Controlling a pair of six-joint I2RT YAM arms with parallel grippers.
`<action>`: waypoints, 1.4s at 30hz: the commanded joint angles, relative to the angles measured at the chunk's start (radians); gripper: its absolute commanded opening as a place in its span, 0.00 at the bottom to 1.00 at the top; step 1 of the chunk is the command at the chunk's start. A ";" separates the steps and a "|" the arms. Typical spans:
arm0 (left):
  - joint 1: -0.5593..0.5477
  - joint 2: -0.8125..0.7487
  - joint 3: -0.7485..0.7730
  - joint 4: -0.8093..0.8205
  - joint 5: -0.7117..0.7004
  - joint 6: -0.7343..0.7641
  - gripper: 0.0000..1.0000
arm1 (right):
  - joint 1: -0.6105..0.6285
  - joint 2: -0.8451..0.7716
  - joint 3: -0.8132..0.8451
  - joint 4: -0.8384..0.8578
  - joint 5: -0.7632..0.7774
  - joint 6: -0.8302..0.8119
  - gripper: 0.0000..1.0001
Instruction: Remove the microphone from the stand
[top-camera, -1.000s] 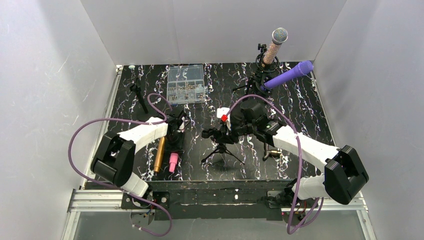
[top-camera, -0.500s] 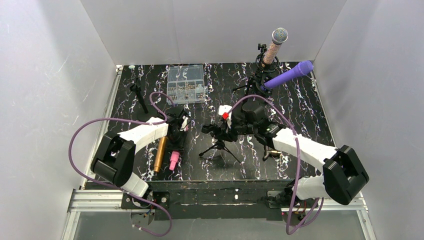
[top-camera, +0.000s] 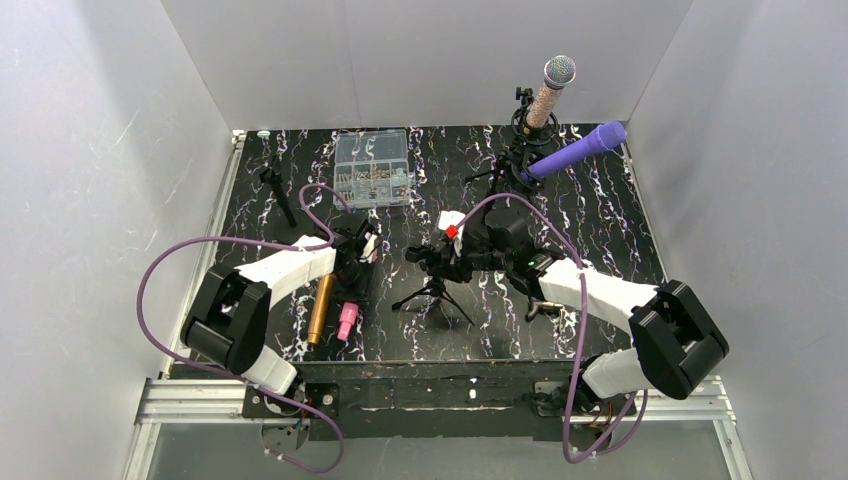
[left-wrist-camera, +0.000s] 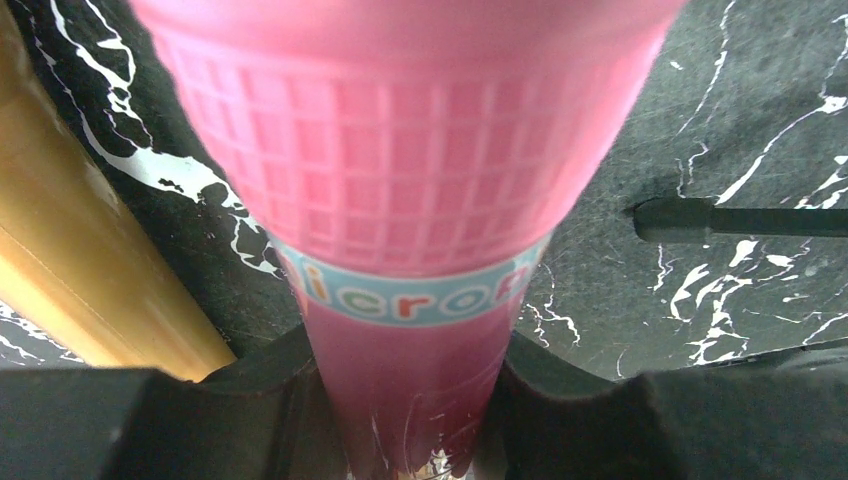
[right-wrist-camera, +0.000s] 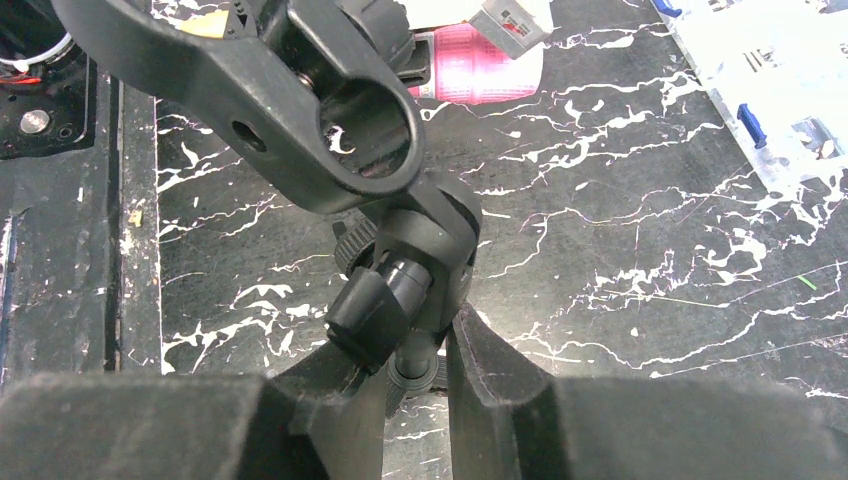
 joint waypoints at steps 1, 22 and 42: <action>-0.004 -0.008 -0.028 -0.106 -0.016 -0.006 0.13 | -0.003 0.013 0.009 0.007 0.032 -0.032 0.01; -0.005 0.022 -0.039 -0.108 -0.024 -0.033 0.28 | -0.012 0.009 0.021 -0.019 0.026 -0.029 0.01; -0.005 0.024 -0.041 -0.109 -0.019 -0.039 0.39 | -0.016 0.003 0.028 -0.030 0.029 -0.026 0.01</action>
